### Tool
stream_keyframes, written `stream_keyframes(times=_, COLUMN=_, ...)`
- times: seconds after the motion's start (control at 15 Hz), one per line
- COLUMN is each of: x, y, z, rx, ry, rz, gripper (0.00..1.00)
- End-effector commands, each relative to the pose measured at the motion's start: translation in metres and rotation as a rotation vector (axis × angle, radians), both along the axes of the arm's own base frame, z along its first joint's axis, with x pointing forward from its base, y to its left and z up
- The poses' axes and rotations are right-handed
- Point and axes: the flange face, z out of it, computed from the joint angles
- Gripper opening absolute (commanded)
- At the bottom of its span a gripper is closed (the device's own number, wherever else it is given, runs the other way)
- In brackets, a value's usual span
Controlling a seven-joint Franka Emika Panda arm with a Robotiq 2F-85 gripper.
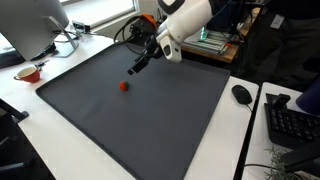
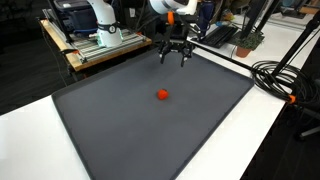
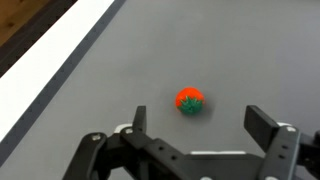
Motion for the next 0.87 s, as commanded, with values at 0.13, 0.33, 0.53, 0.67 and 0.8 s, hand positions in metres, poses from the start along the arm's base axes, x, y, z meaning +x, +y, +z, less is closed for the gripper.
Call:
stream_keyframes(times=0.13, x=-0.071, y=0.029, z=0.091, rx=0.236, ry=-0.078, rz=-0.221, gripper=1.0)
stream_keyframes(times=0.33, x=-0.112, y=0.043, z=0.129, rx=0.347, ry=-0.127, rz=-0.352, gripper=1.0)
stream_keyframes(times=0.53, x=-0.16, y=0.055, z=0.159, rx=0.444, ry=-0.176, rz=-0.489, gripper=1.0)
stream_keyframes(times=0.67, x=-0.194, y=0.063, z=0.173, rx=0.503, ry=-0.216, rz=-0.573, gripper=1.0)
stream_keyframes(times=0.8, x=-0.171, y=0.068, z=0.168, rx=0.471, ry=-0.188, rz=-0.53, gripper=1.0)
